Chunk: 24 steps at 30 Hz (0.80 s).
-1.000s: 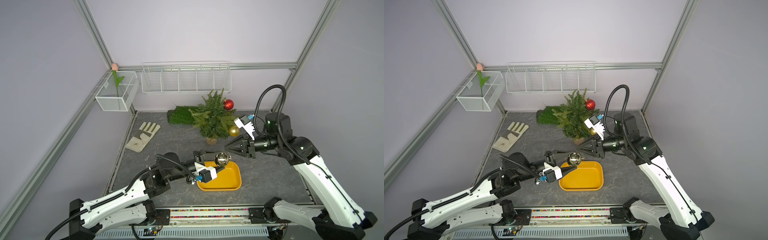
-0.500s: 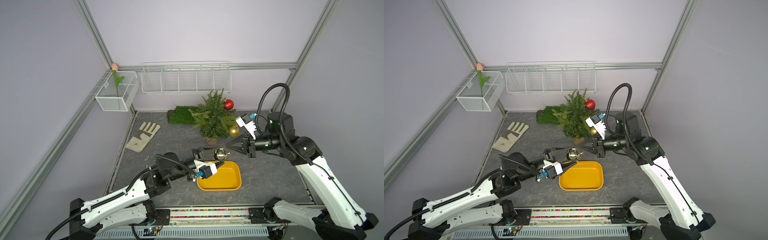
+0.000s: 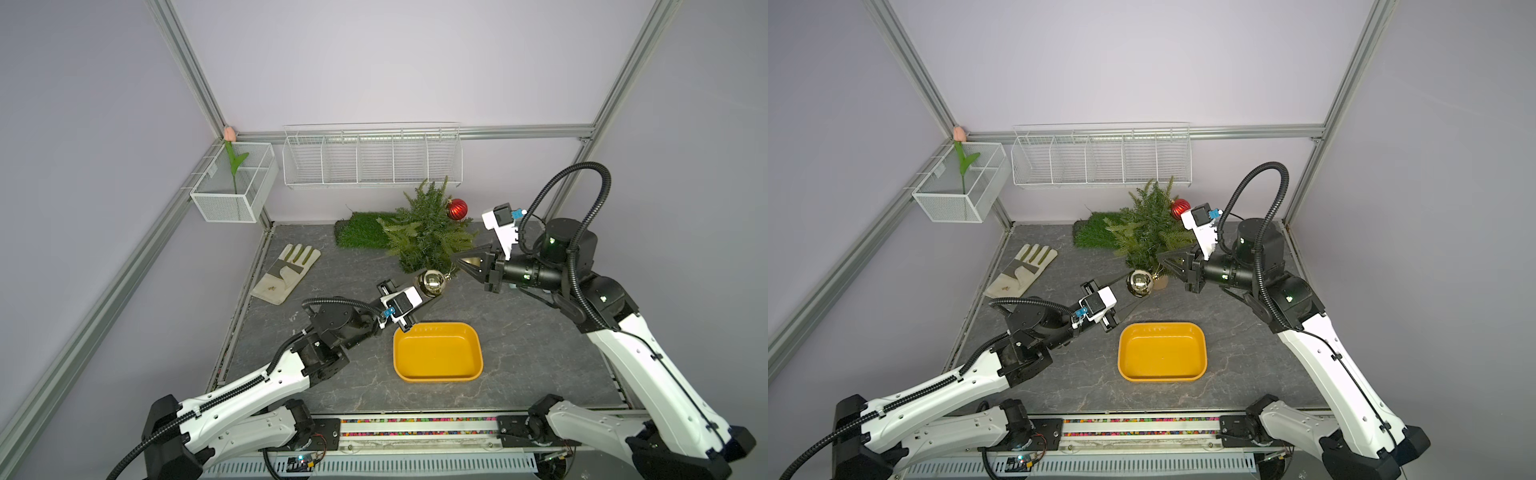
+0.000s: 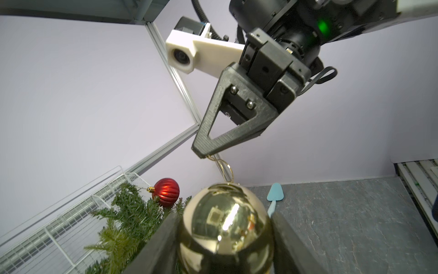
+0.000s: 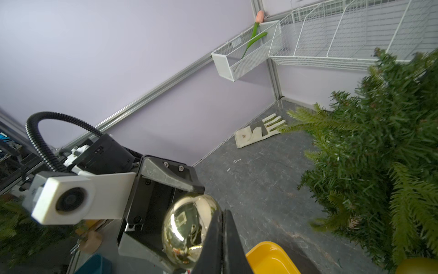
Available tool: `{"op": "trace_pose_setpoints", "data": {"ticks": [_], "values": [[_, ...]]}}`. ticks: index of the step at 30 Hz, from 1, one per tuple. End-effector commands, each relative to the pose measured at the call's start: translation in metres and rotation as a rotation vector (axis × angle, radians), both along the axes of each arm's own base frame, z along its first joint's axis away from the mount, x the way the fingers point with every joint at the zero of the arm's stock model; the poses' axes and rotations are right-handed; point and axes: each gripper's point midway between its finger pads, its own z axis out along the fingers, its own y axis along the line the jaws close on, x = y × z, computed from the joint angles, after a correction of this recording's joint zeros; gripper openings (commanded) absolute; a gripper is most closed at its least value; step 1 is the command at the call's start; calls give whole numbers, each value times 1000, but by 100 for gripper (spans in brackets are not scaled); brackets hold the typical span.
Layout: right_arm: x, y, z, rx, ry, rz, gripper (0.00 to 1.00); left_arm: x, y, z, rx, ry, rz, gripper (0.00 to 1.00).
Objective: Decorate the small christmas tree with ornaments
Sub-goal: Hang an ornament on the christmas tree.
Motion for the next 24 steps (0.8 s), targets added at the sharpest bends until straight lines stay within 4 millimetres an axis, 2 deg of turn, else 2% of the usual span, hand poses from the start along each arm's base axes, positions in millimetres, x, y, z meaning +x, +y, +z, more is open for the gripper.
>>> {"op": "trace_pose_setpoints", "data": {"ticks": [1,7,19,24], "values": [[28,2,16,37,-57,-84,7,15,12,7,-120,90,-2,46],[53,14,13,26,-45,-107,7,36,25,-4,-174,174,22,46],[76,44,3,0,-33,-72,6,80,51,-15,-263,324,38,44],[82,49,1,-9,-33,-69,6,87,51,-18,-258,337,25,43]]}}
